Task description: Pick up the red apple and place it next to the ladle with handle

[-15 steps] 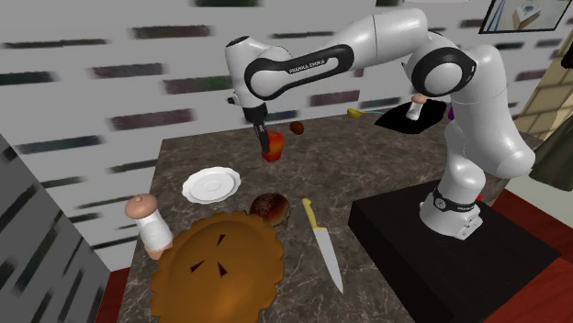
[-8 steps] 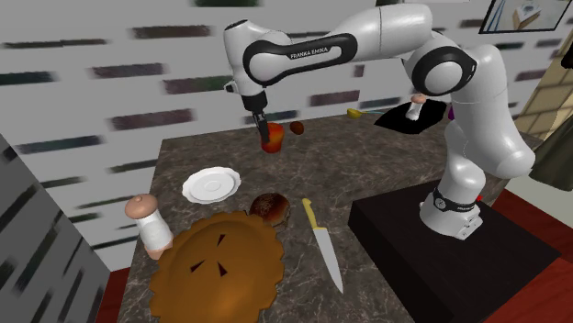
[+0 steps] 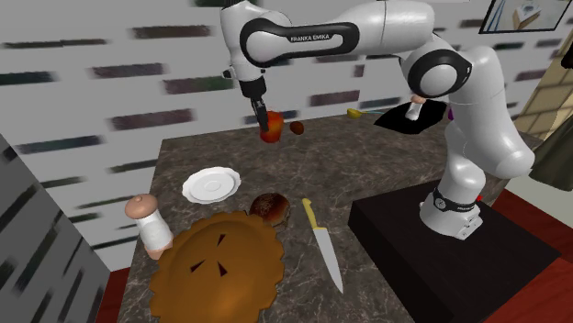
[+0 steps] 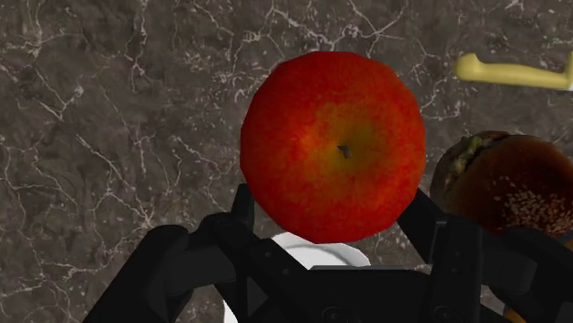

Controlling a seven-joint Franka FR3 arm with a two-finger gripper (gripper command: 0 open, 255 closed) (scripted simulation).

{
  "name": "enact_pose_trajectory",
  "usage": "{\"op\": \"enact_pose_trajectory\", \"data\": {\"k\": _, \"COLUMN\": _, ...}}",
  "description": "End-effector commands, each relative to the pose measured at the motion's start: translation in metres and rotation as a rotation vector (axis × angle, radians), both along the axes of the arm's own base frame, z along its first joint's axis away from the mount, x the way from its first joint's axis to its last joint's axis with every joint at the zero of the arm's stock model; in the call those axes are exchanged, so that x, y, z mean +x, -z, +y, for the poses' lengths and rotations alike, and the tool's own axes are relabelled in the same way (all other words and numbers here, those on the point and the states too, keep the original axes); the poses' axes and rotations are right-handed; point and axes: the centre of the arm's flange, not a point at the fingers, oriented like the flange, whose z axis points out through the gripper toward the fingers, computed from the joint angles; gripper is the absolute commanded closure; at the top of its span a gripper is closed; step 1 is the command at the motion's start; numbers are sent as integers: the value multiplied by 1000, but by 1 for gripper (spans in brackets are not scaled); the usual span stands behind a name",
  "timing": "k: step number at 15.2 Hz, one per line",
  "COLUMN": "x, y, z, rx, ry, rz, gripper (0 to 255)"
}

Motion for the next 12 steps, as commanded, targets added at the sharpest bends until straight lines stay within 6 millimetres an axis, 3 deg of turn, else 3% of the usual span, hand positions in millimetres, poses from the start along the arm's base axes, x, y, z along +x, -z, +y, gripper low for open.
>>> {"op": "enact_pose_trajectory", "data": {"k": 1, "x": -1, "y": -10, "z": 1, "rx": 0, "ry": 0, "rz": 0, "gripper": 255}}
{"op": "enact_pose_trajectory", "data": {"k": 5, "x": -1, "y": -28, "z": 1, "rx": 0, "ry": 0, "rz": 0, "gripper": 255}}
{"op": "enact_pose_trajectory", "data": {"k": 12, "x": -86, "y": -29, "z": -35, "rx": 0, "ry": 0, "rz": 0, "gripper": 255}}
